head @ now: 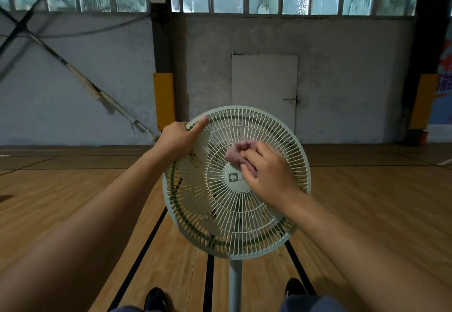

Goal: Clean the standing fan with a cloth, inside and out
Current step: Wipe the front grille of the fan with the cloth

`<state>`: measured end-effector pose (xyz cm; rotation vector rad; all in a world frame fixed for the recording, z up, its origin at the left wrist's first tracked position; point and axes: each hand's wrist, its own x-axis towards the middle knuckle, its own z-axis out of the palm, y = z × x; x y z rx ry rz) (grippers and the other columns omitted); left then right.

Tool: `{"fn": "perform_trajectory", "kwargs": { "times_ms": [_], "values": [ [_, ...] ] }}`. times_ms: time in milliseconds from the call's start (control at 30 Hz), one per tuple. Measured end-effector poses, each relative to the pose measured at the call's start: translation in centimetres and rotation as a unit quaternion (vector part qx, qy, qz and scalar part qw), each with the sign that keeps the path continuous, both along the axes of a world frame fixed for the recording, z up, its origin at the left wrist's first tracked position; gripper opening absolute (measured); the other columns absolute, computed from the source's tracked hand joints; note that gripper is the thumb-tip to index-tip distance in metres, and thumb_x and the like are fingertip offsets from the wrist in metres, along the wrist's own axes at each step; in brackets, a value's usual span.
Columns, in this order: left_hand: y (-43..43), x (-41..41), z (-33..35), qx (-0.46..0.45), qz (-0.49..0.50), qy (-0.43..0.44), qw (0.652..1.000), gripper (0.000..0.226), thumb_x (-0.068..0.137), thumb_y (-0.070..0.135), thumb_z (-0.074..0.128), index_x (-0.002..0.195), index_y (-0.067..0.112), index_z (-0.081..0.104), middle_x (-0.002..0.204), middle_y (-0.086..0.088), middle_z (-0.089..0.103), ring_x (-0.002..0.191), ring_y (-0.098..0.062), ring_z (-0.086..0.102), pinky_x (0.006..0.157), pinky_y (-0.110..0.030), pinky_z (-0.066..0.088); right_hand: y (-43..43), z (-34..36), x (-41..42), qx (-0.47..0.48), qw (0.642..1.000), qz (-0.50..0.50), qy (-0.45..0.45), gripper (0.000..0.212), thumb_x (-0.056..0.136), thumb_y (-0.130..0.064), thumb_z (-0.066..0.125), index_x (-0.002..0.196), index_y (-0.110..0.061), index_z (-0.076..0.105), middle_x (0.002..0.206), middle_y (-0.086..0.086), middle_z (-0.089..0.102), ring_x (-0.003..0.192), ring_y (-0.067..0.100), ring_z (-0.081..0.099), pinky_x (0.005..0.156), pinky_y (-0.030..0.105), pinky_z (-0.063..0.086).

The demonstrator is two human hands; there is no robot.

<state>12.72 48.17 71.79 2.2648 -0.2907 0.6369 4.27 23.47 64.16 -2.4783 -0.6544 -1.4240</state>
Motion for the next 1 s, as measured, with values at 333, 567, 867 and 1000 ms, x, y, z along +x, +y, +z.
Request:
{"fn": "perform_trajectory", "kwargs": {
  "times_ms": [333,567,867,1000],
  "values": [
    [0.1,-0.5,0.1,0.002,-0.009,-0.003,1.0,0.12,0.043,0.119,0.026,0.083,0.019,0.076,0.07,-0.004,0.076,0.063,-0.022,0.076,0.054,-0.039,0.063,-0.8,6.1,2.2,0.018,0.994,-0.107,-0.023,0.025,0.103,-0.022,0.059,0.125,-0.015,0.066,0.129,0.006,0.061,0.12,0.026,0.053,0.106,0.047,0.045],
    [0.1,-0.4,0.0,-0.01,0.0,-0.004,1.0,0.122,0.037,0.122,0.024,0.078,0.018,0.073,0.05,0.018,0.066,0.043,-0.003,0.067,0.031,-0.017,0.04,-1.3,9.1,3.8,0.035,0.988,-0.146,-0.026,0.029,0.104,-0.023,0.06,0.129,-0.01,0.064,0.125,0.011,0.062,0.119,0.033,0.052,0.099,0.047,0.043],
    [0.5,0.2,-0.1,0.001,0.015,-0.021,1.0,0.123,0.039,0.122,0.021,0.075,0.016,0.072,0.049,0.004,0.066,0.045,-0.013,0.068,0.041,-0.022,0.046,-0.7,2.2,1.2,0.017,0.999,-0.032,0.011,0.022,0.102,-0.02,0.062,0.121,-0.012,0.068,0.132,0.004,0.062,0.125,0.022,0.055,0.112,0.044,0.042],
    [0.6,0.2,-0.3,-0.016,0.004,-0.012,1.0,0.123,0.038,0.122,0.024,0.078,0.017,0.072,0.049,0.014,0.067,0.046,-0.009,0.071,0.032,-0.018,0.042,-0.7,-0.7,0.5,-0.007,1.0,-0.019,0.008,0.019,0.099,-0.021,0.064,0.113,-0.01,0.069,0.122,0.007,0.065,0.116,0.026,0.058,0.101,0.045,0.048]
  ]
}}
